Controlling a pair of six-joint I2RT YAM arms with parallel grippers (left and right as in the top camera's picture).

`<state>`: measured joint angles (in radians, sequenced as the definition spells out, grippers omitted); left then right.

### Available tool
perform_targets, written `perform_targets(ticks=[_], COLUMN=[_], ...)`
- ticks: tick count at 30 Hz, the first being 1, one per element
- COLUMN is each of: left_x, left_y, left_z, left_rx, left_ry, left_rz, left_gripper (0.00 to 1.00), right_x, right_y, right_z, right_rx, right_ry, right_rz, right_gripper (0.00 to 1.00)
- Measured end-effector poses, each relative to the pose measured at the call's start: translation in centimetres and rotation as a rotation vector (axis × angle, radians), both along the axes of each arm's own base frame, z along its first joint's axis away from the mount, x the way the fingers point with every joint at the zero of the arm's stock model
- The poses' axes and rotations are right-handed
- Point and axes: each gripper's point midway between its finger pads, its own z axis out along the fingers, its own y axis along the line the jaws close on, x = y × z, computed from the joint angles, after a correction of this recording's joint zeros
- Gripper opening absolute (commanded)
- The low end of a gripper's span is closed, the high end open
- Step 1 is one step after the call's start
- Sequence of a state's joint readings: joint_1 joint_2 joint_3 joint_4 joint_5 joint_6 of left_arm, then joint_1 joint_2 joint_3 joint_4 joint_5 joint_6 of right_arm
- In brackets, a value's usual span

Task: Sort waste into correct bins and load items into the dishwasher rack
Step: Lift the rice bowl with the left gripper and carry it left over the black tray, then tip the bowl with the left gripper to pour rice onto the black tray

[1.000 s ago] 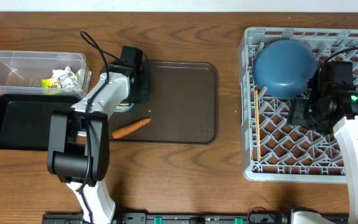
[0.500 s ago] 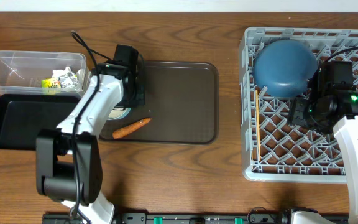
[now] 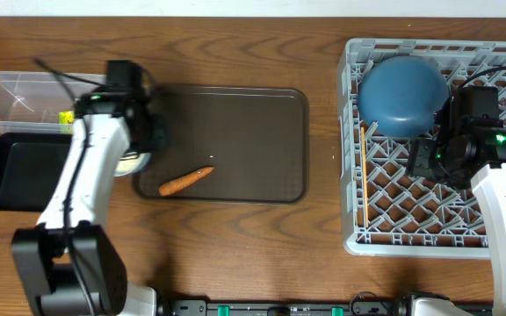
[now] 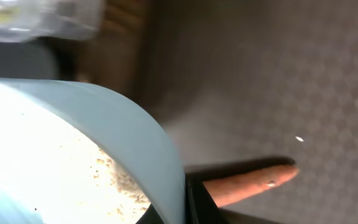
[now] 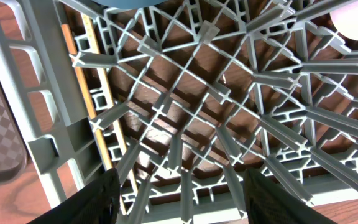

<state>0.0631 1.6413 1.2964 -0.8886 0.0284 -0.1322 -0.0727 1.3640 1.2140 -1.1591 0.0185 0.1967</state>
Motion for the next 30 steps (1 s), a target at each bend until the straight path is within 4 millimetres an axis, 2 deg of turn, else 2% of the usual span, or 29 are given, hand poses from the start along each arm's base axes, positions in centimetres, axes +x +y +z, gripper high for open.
perform_targets(ticks=[10, 18, 26, 30], left_x=[-0.4, -0.4, 0.1, 0.5], left_y=[5.6, 9.8, 11.9, 12.2], left_z=[0.6, 1.9, 3.5, 2.5], left_rx=[-0.15, -0.337, -0.498, -0.609], left_ry=[-0.056, -0.184, -0.318, -0.328], left_rz=[0.173, 0.289, 0.329, 0.345], left_gripper=[0.06, 0.06, 0.06, 0.06], right_x=[0.0, -0.1, -0.1, -0.1], right_y=[0.0, 0.0, 0.0, 0.0], right_z=[0.0, 0.0, 0.0, 0.0], right_rx=[0.0, 0.0, 0.0, 0.0], right_ry=[0.001, 0.003, 0.004, 0.004], right_rz=[0.0, 0.0, 0.0, 0.0], right_gripper=[0.63, 0.63, 0.63, 0.63])
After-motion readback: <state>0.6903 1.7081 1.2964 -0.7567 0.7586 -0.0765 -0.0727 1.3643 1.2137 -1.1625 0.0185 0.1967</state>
